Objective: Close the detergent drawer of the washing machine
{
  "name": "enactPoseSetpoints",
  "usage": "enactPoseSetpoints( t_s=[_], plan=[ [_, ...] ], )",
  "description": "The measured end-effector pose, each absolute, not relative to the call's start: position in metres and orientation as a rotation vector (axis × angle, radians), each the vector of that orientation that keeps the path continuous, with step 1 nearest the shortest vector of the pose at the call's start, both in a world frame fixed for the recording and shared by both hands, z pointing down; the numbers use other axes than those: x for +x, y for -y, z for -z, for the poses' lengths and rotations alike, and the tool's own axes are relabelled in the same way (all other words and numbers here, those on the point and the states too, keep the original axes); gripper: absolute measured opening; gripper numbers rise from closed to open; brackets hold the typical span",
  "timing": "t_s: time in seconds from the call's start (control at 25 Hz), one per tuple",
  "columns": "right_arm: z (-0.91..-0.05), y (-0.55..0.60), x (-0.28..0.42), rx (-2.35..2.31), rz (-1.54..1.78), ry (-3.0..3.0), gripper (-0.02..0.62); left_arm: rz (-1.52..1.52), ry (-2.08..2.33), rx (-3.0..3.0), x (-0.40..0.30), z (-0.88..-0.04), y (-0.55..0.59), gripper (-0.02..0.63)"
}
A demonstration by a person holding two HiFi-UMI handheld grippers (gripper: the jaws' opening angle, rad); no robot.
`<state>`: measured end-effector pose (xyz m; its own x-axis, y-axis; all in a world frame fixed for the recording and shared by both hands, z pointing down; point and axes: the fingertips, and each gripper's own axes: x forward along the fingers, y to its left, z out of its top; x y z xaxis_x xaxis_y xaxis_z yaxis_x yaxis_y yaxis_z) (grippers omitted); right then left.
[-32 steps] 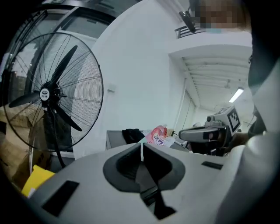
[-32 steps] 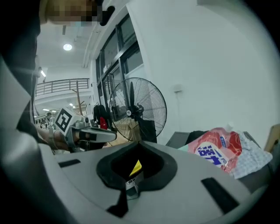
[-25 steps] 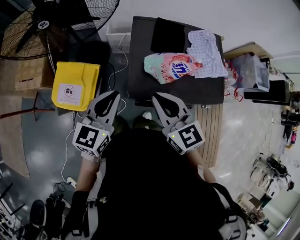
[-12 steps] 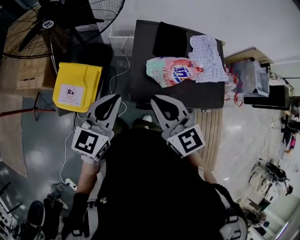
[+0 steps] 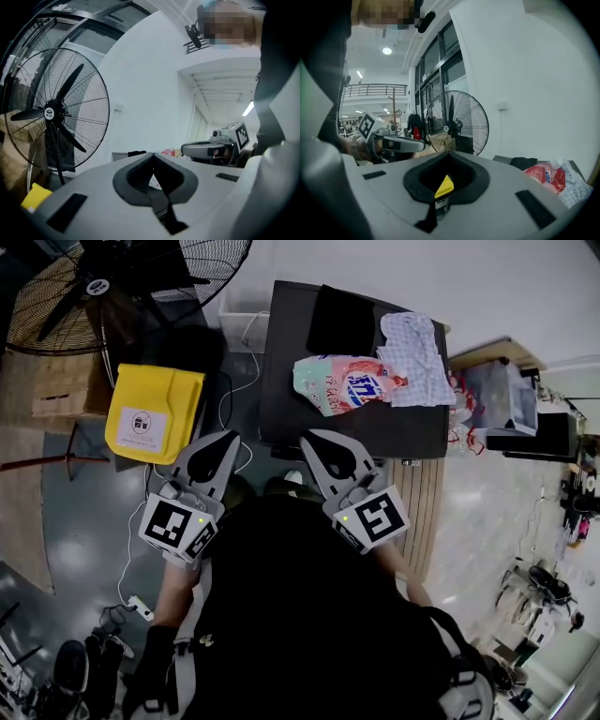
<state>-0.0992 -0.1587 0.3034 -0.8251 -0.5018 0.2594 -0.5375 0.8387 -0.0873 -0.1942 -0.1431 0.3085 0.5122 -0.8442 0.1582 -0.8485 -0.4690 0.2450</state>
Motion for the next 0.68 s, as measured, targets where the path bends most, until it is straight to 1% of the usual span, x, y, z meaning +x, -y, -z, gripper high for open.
enactPoseSetpoints(
  t_s=[0.36, 0.68],
  plan=[
    [-0.3064, 0.1574, -0.0991, 0.796, -0.243, 2.786, 0.015, -0.054, 1.425, 2.469, -0.1933, -0.3137, 0.1419, 0.009],
    [-0.3105, 0.1548, -0.0994, 0.799, -0.264, 2.782, 0.015, -0.018, 1.390, 2.449, -0.1922, -0.3170, 0.1405, 0.009]
  ],
)
